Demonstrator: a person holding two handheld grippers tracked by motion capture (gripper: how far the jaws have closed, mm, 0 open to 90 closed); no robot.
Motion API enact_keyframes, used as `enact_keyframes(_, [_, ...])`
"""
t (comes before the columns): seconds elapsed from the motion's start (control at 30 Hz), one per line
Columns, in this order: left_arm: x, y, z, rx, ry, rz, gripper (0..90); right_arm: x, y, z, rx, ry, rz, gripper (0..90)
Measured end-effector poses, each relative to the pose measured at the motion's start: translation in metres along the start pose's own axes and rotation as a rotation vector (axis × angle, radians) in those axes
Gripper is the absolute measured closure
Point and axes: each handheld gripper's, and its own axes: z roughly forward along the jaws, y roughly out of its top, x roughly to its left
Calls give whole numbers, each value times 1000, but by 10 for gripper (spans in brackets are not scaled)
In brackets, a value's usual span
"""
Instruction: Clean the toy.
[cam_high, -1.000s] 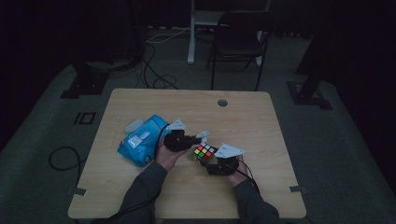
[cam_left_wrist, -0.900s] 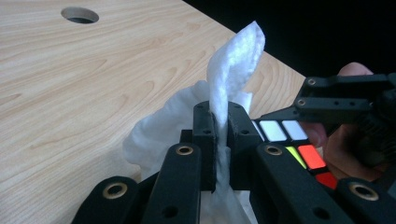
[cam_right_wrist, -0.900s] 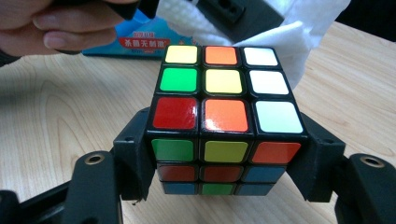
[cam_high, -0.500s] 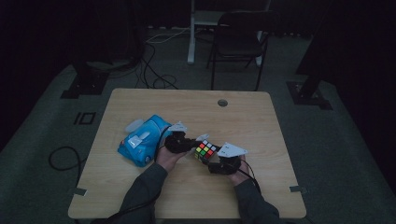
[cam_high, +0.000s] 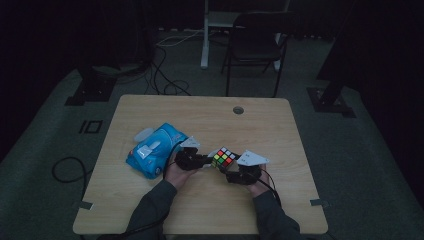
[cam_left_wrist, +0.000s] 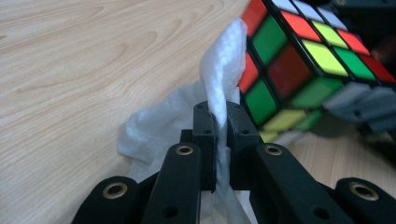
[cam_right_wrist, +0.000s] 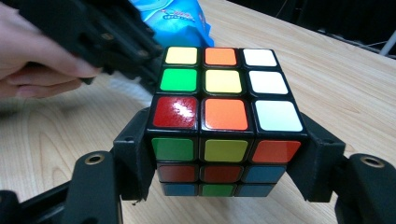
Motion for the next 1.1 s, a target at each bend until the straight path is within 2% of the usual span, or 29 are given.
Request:
enact_keyframes(0.23, [-7,-7,-3,33,27,42,856,-2,0,0,-1,-18,9,342])
enact_keyframes(0.4, [-9,-13,-3,47,22,48,856,-4,-1,0,5,-27,21,342])
enact_keyframes(0.5, [-13,-14,-3,54,16,67,856,-6,-3,2,15,-32,25,342])
enact_keyframes(0.53, [-17,-13,-3,62,16,87,856,-6,-3,2,17,-30,27,342])
enact_keyframes(0.63, [-20,-11,-3,68,18,101,856,-6,-4,3,19,-28,25,342])
enact_keyframes(0.8, [-21,-9,-4,67,20,115,856,-5,-4,4,23,-21,26,342])
enact_keyframes(1.1, [-30,4,-11,20,4,153,857,-2,-6,8,40,-17,17,342])
